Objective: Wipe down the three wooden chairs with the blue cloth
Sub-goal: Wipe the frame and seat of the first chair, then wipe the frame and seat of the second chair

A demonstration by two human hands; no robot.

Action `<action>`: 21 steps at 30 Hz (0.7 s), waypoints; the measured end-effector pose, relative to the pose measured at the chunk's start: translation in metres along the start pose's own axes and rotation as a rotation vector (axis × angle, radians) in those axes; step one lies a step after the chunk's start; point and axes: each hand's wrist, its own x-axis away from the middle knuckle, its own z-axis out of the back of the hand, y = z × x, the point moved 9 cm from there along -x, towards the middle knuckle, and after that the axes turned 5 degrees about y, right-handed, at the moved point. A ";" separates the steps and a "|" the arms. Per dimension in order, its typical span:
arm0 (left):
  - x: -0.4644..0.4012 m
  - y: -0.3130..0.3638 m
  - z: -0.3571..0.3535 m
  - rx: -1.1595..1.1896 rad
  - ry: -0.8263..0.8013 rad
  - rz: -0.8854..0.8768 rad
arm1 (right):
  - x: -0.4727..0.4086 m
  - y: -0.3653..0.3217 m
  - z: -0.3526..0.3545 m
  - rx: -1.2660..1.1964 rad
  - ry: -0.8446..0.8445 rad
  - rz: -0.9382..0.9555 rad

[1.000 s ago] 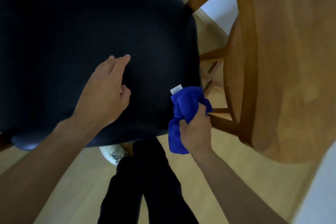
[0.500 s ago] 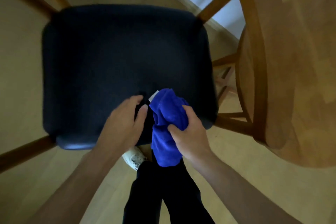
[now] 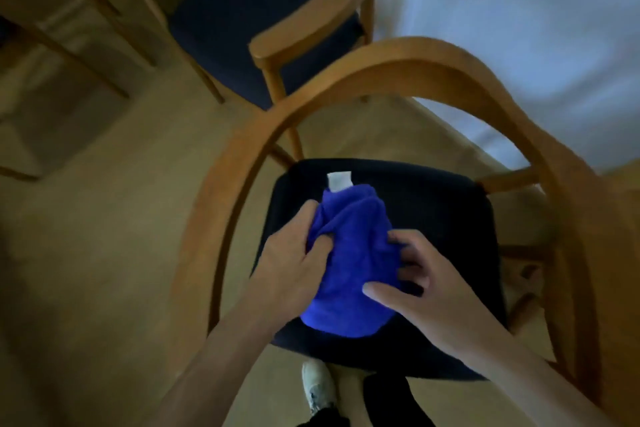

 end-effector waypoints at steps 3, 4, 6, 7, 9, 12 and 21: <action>0.000 -0.020 0.073 -0.160 0.187 -0.020 | -0.008 -0.038 -0.045 0.035 -0.030 0.092; 0.000 -0.034 0.095 -0.134 0.230 0.002 | -0.010 -0.052 -0.062 0.035 -0.023 0.121; -0.005 -0.069 0.133 -0.067 0.287 0.082 | -0.020 -0.077 -0.095 0.106 0.021 0.200; -0.008 -0.088 0.149 -0.054 0.290 0.121 | -0.027 -0.084 -0.111 0.174 0.040 0.223; -0.015 -0.128 0.172 -0.107 0.282 0.204 | -0.043 -0.088 -0.140 0.317 0.051 0.203; -0.016 -0.187 0.195 -0.097 0.355 0.417 | -0.061 -0.074 -0.167 0.476 0.093 0.099; 0.016 -0.182 0.114 0.164 -0.161 0.221 | -0.091 -0.031 -0.212 -0.284 0.259 -0.302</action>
